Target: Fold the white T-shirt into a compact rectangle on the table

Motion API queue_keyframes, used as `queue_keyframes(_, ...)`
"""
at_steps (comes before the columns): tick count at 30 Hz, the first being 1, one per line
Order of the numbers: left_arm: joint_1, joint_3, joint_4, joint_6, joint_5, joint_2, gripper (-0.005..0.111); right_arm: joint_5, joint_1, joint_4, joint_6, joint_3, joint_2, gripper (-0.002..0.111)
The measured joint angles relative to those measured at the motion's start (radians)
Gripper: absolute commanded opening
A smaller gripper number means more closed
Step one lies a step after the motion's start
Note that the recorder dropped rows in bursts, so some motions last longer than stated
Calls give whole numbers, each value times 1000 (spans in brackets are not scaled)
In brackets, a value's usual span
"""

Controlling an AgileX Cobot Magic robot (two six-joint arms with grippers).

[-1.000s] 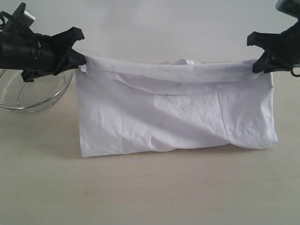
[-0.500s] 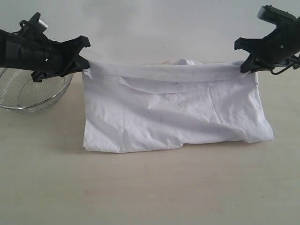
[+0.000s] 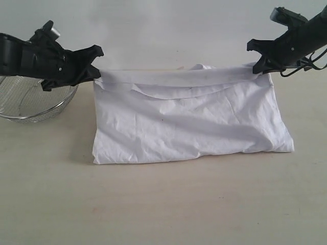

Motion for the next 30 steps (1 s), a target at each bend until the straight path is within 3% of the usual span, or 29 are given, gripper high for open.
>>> queue_keyframes(15, 23, -58, 4, 34, -84, 65, 4, -14, 0, 20, -6, -81, 106, 0)
queue_keyframes(30, 25, -114, 2, 42, -78, 123, 4, -111, 49, 32, -26, -83, 145, 0)
